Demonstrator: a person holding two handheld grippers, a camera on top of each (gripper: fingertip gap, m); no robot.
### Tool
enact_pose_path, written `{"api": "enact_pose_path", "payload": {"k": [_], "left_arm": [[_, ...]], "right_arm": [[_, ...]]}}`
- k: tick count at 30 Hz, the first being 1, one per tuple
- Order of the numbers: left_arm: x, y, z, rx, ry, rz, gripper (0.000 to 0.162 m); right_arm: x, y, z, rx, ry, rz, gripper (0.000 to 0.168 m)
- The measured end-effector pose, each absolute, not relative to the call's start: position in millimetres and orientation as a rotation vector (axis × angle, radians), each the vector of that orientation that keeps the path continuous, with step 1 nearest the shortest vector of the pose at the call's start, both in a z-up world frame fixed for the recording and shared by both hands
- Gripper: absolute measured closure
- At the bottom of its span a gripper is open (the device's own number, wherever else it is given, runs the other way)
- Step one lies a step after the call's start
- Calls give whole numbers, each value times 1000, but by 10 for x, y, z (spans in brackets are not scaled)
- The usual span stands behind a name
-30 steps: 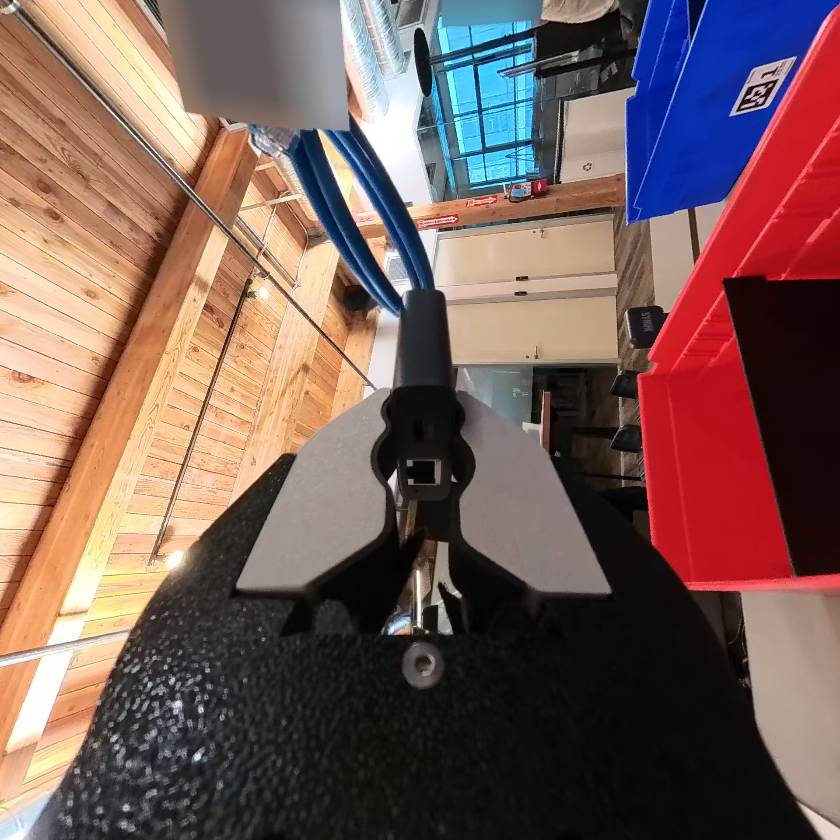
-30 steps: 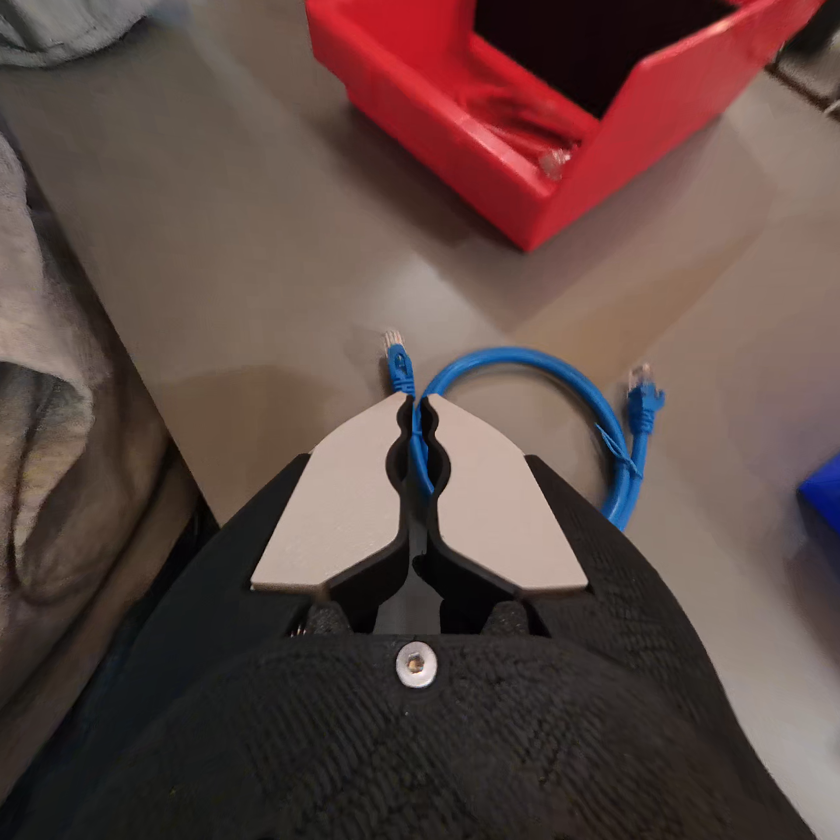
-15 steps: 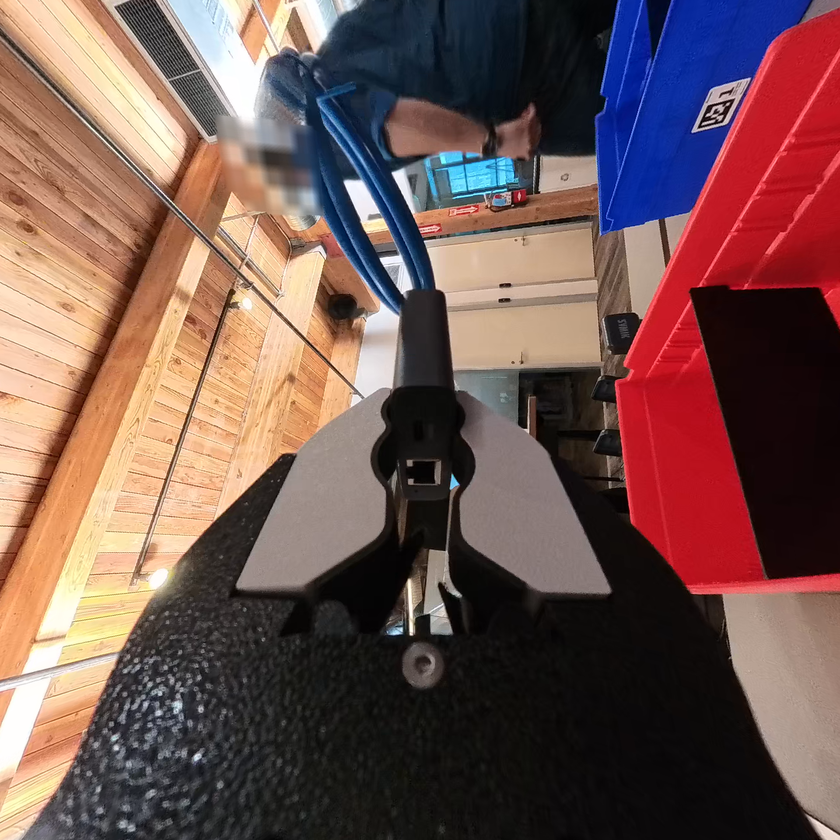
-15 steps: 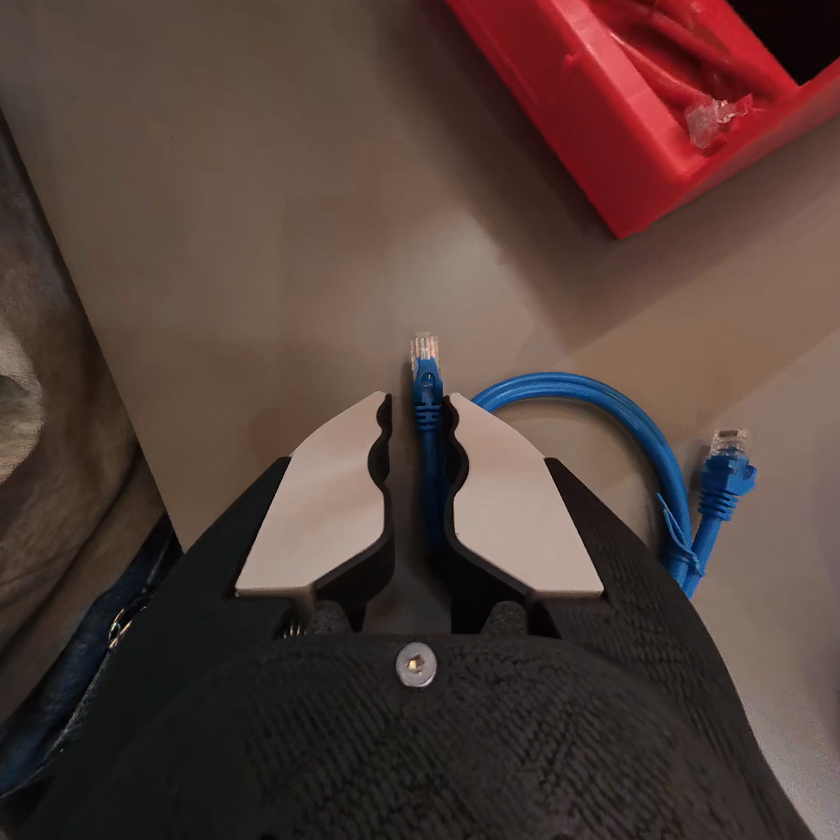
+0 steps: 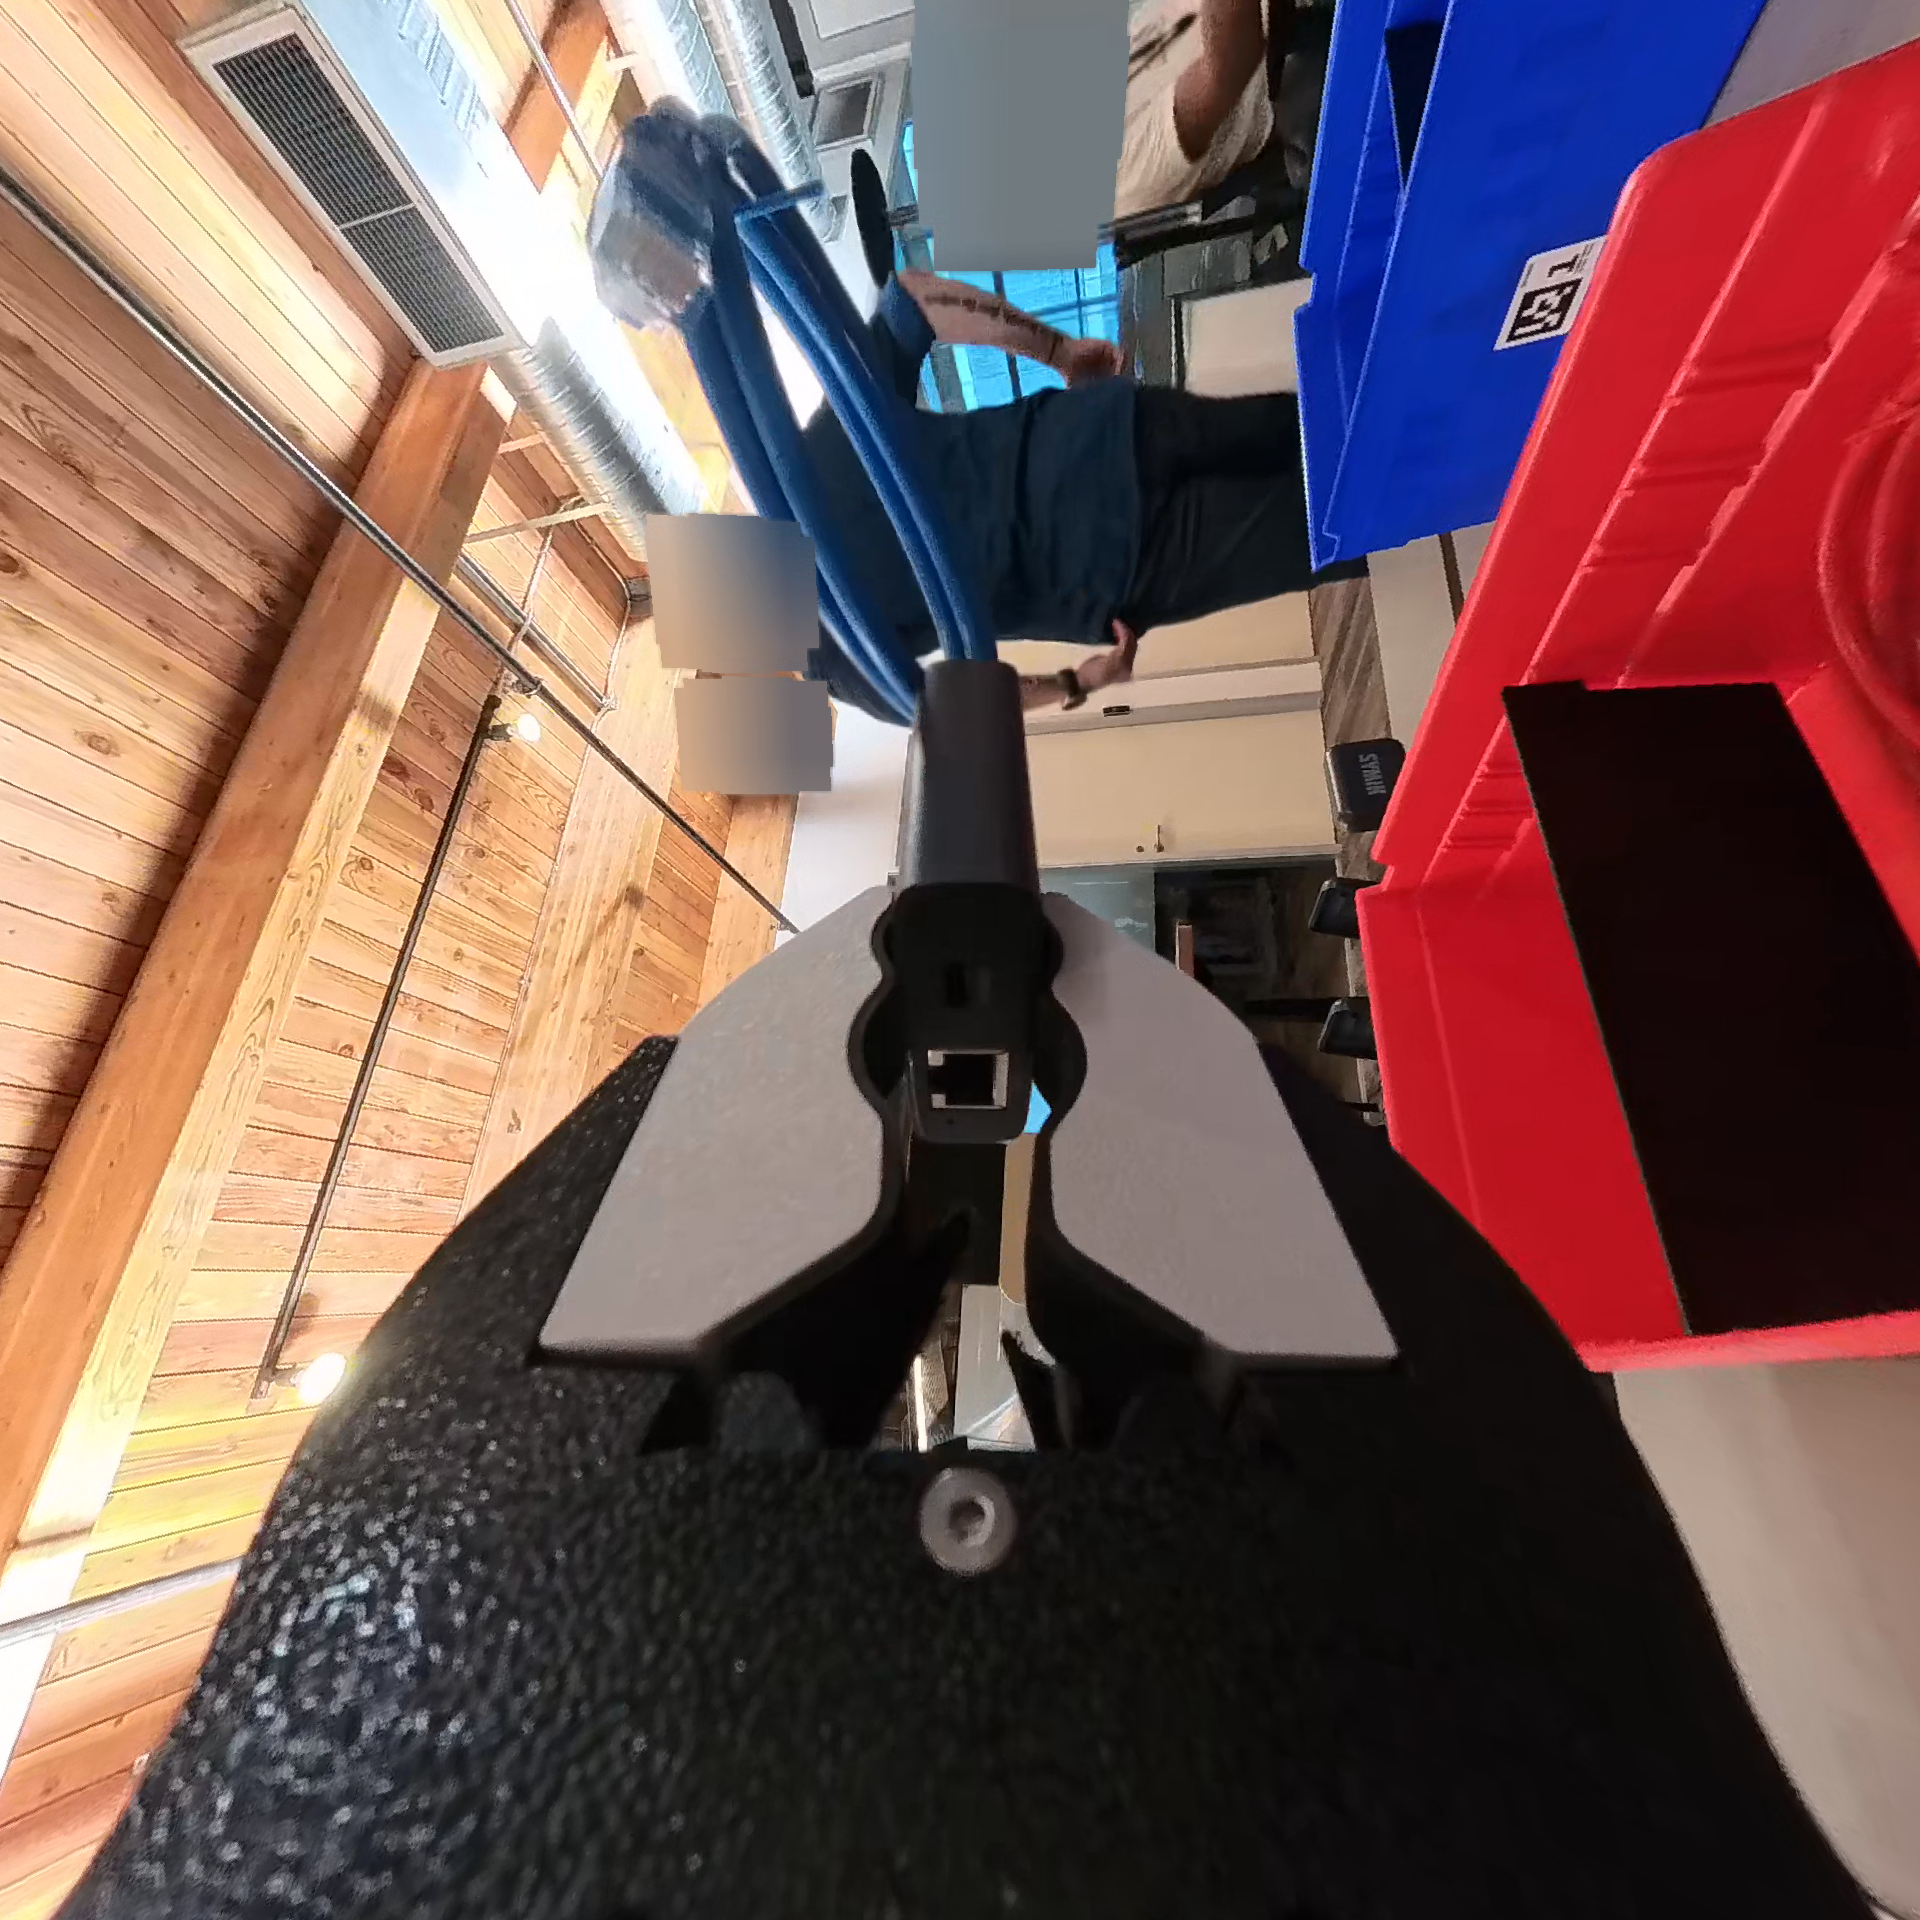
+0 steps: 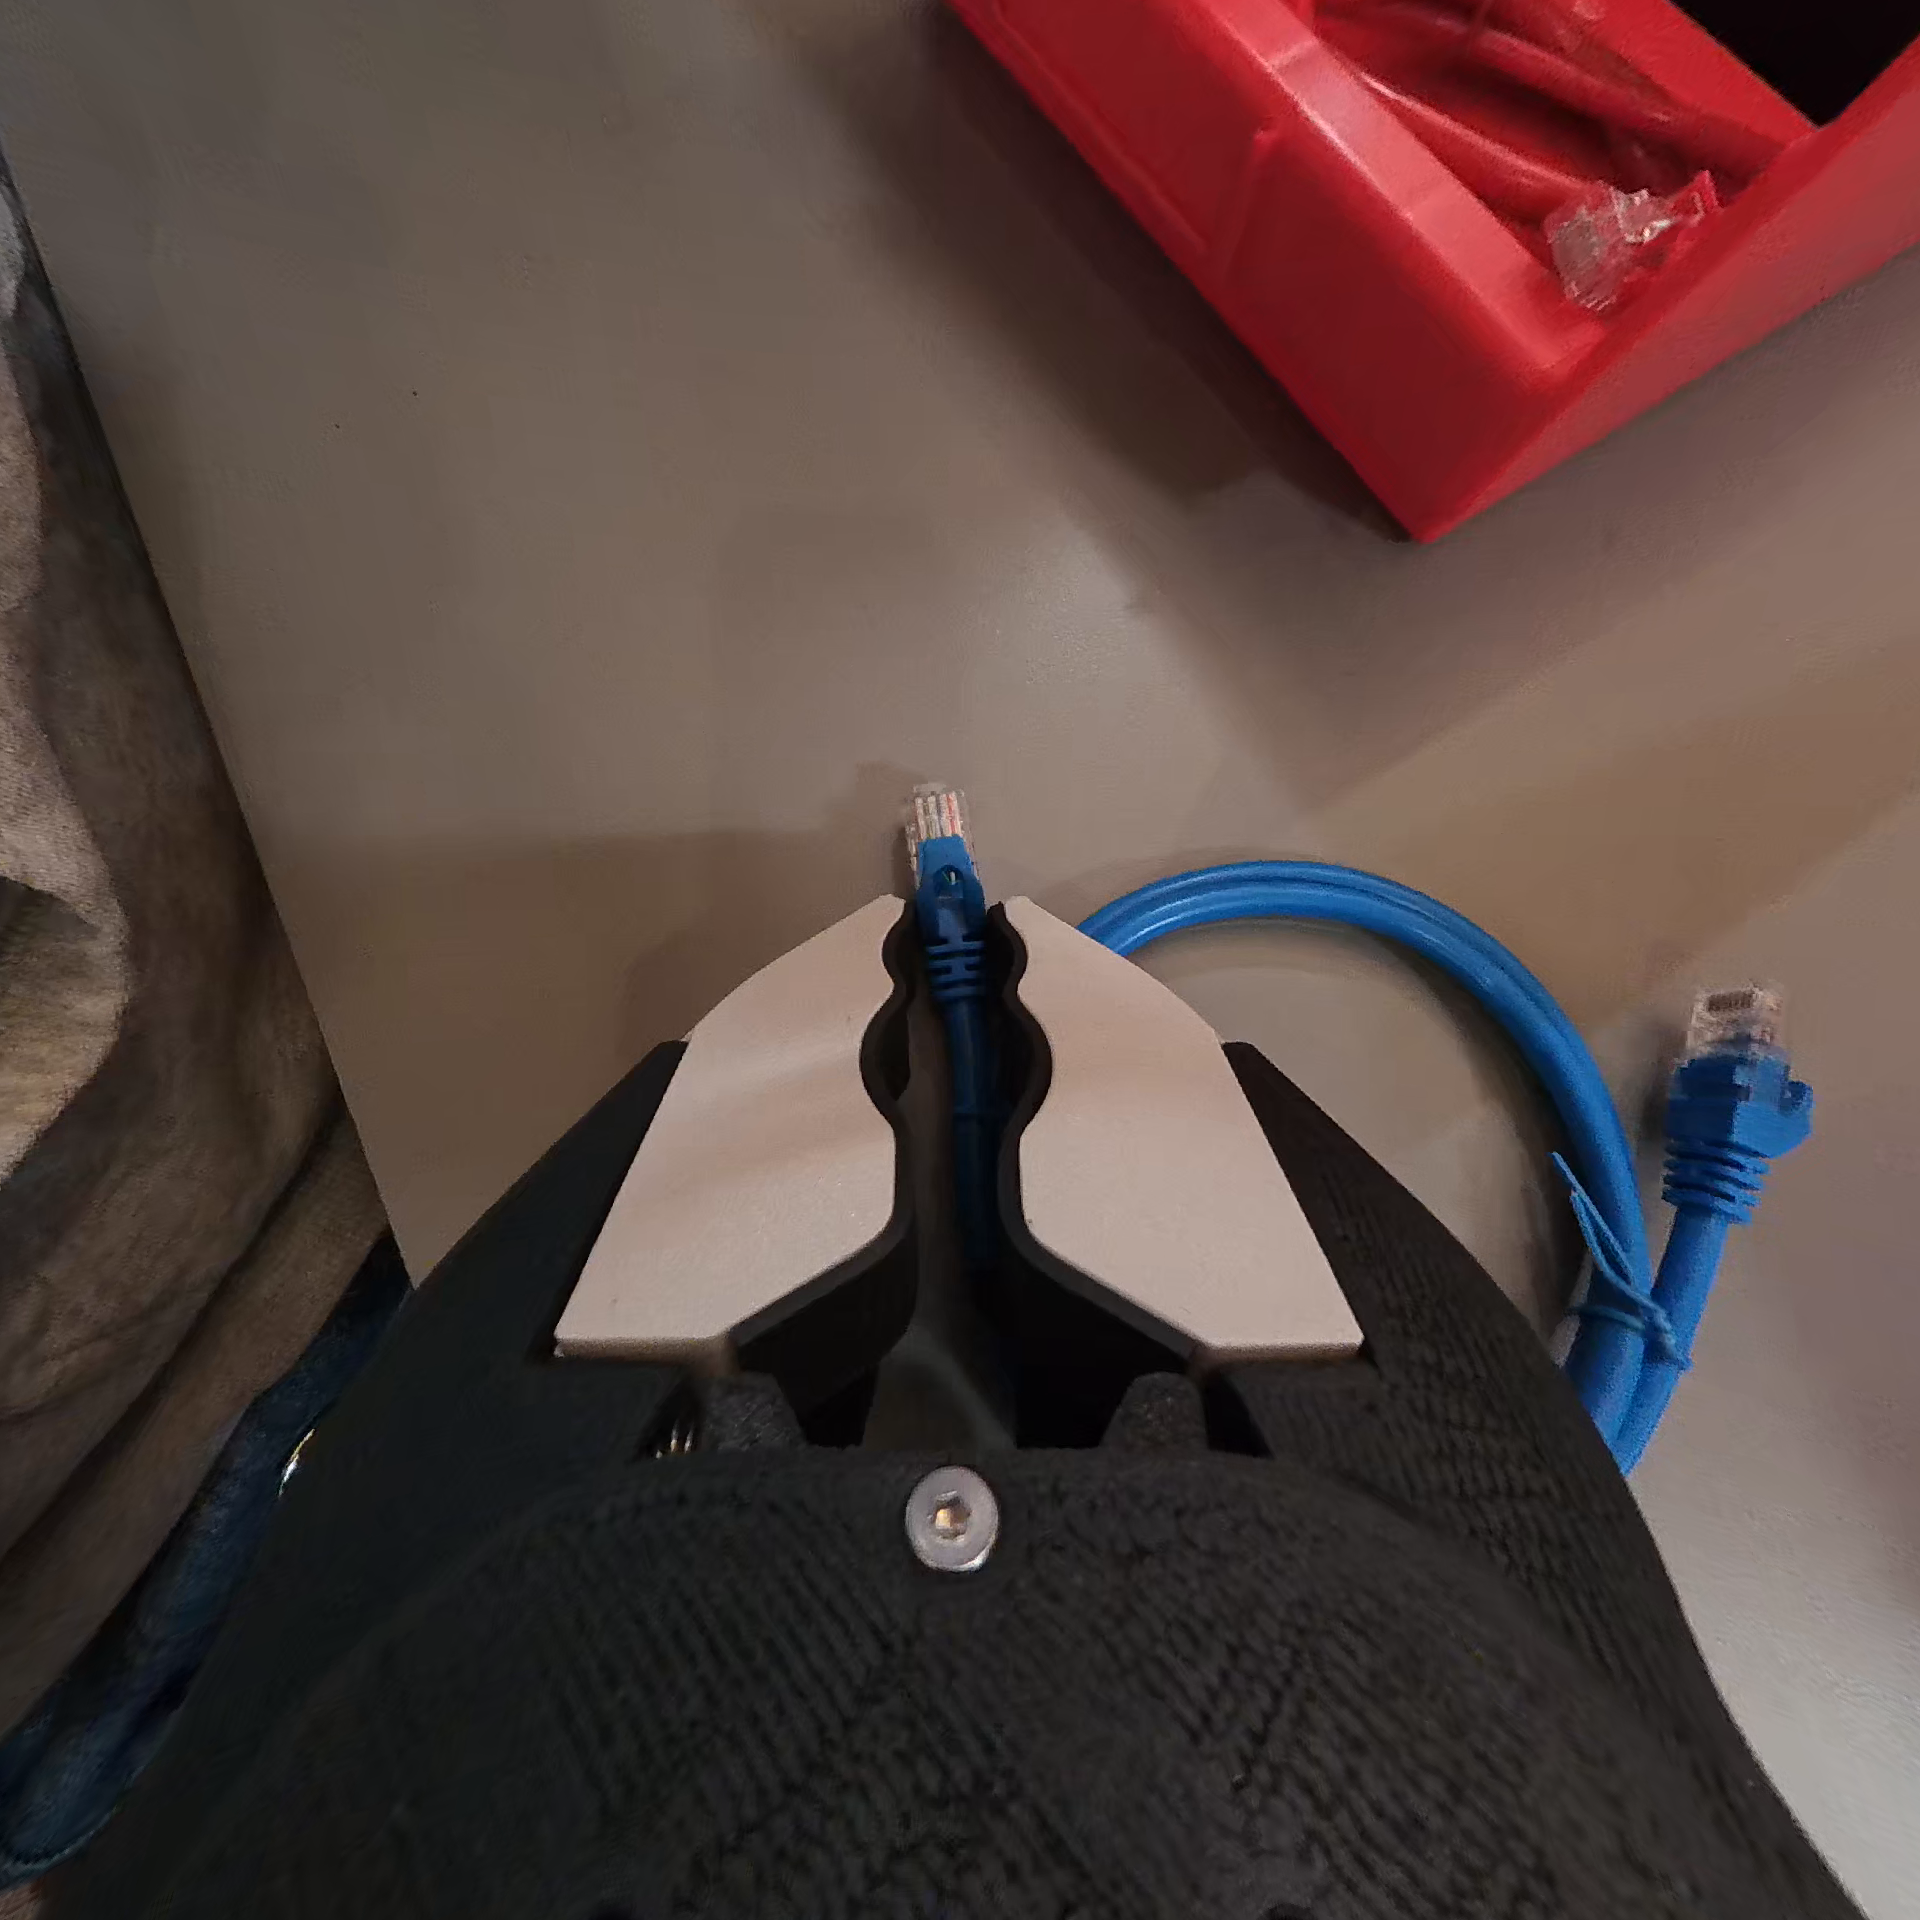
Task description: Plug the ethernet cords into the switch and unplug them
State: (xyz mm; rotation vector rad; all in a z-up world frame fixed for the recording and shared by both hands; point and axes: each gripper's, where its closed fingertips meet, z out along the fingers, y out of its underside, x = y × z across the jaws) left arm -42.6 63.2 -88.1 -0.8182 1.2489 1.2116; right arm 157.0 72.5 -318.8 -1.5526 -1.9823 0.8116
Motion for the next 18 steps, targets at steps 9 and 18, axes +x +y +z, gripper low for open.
{"api": "enact_pose_path", "payload": {"k": [9, 18], "left_arm": [[-297, 633, -974, -796, 1280, 1131, 142], [-159, 565, -950, -721, 1251, 1067, 142]], "right_arm": [[1440, 868, -2796, -1475, -1803, 829, 158], [1333, 898, -1807, -1248, -1630, 770, 158]]}}
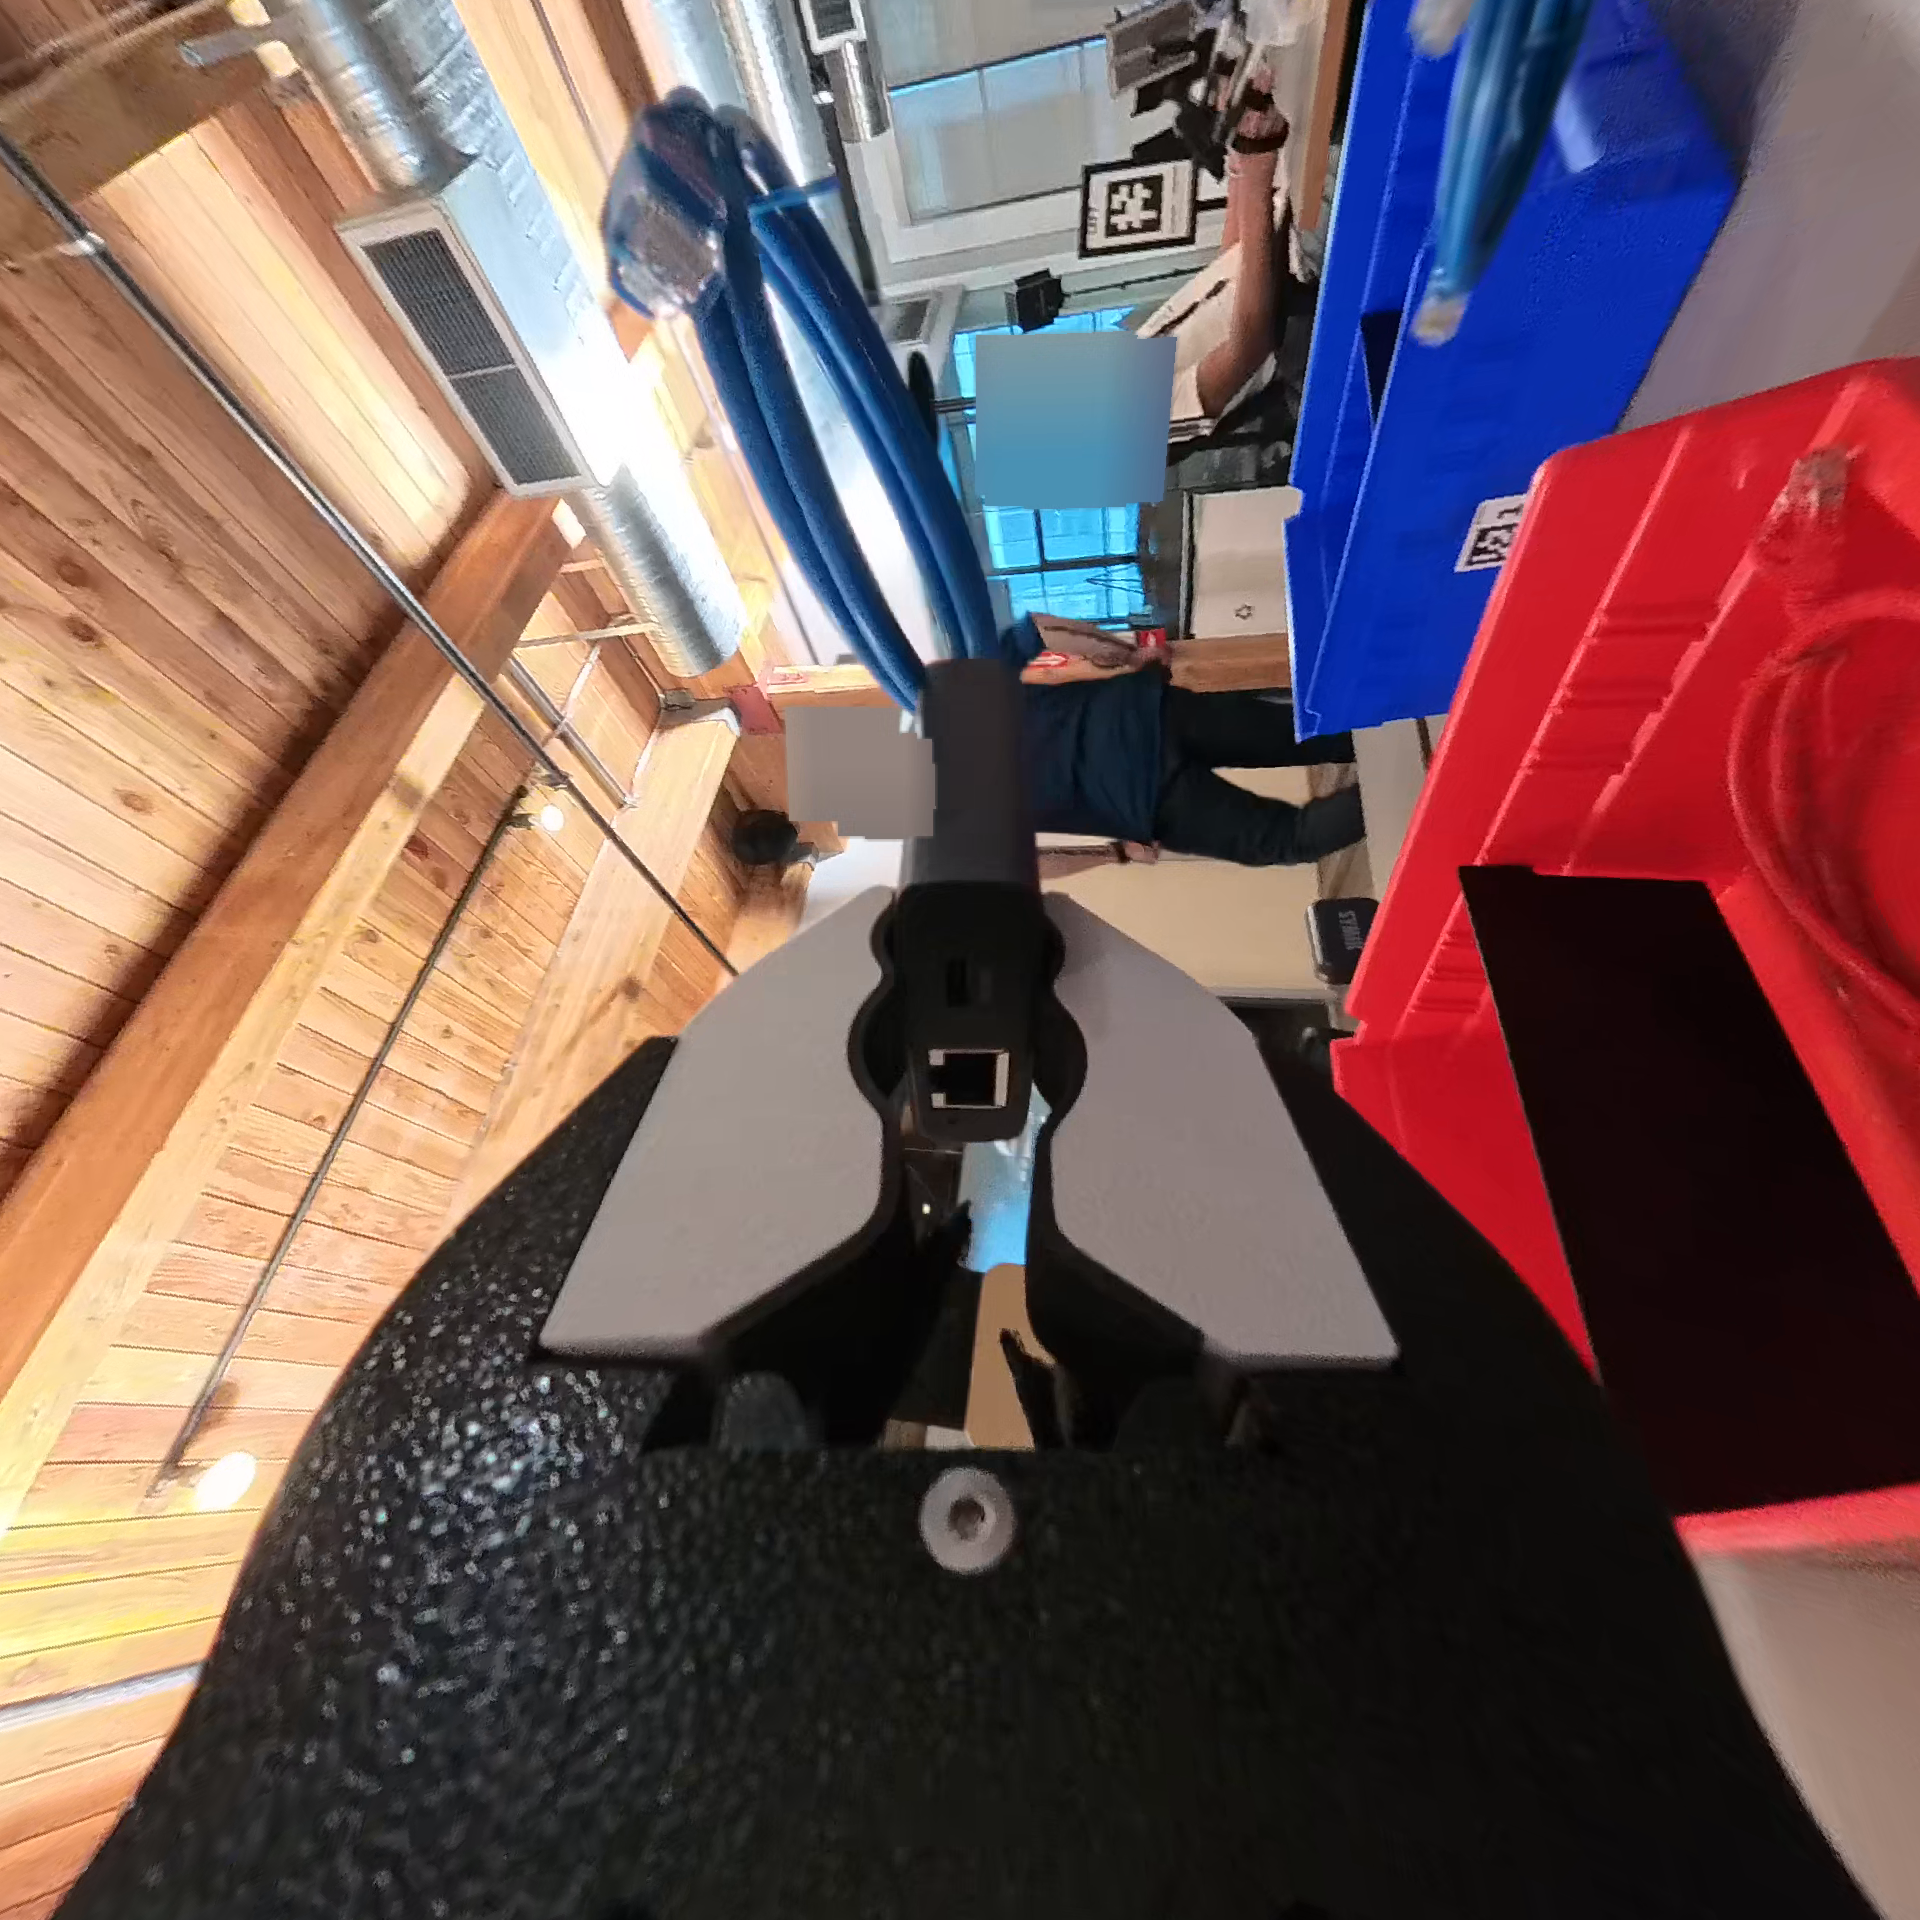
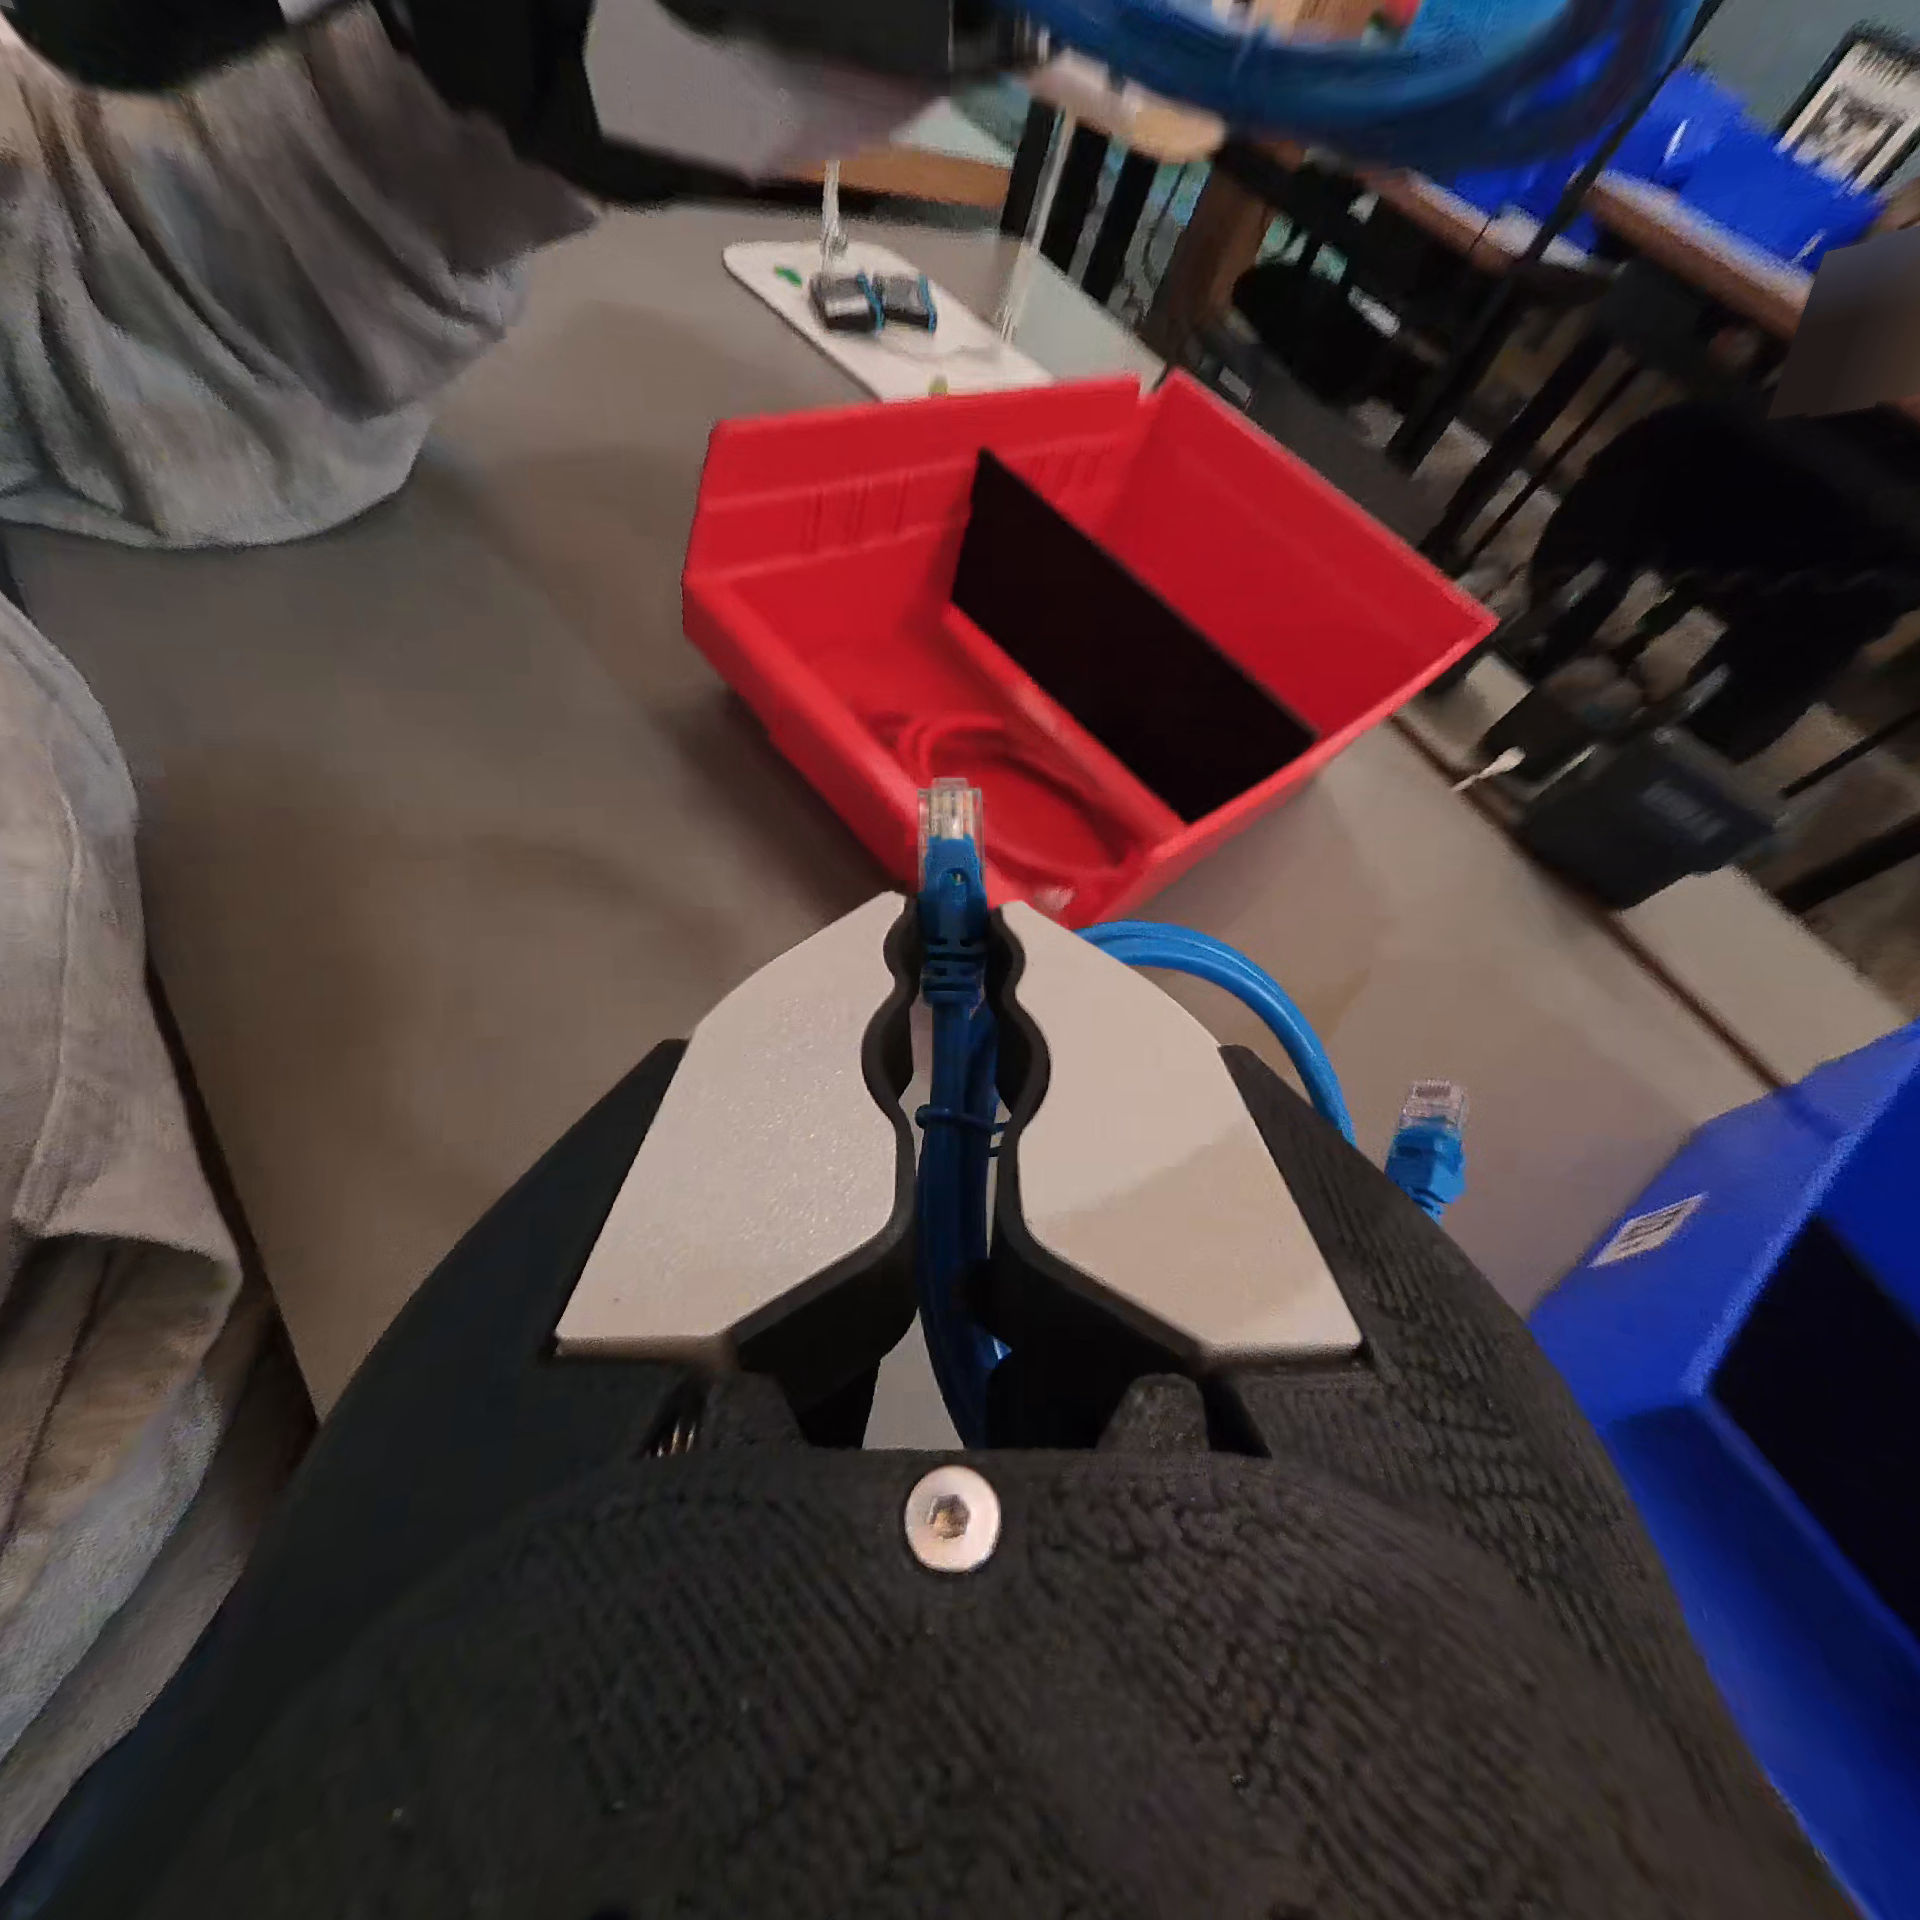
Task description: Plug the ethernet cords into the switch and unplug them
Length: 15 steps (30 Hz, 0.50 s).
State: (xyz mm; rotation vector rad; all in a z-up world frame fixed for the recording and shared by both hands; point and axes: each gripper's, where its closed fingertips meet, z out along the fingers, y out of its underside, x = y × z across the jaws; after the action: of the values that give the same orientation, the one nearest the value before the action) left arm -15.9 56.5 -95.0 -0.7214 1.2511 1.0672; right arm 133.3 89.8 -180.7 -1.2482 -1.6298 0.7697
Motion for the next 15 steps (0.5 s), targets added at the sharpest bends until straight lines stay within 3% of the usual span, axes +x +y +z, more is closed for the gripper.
{"api": "enact_pose_path", "payload": {"k": [15], "left_arm": [[208, 39, -624, -264, 1114, 1256, 142]], "right_arm": [[936, 244, -952, -799, -1846, 335, 156]]}}
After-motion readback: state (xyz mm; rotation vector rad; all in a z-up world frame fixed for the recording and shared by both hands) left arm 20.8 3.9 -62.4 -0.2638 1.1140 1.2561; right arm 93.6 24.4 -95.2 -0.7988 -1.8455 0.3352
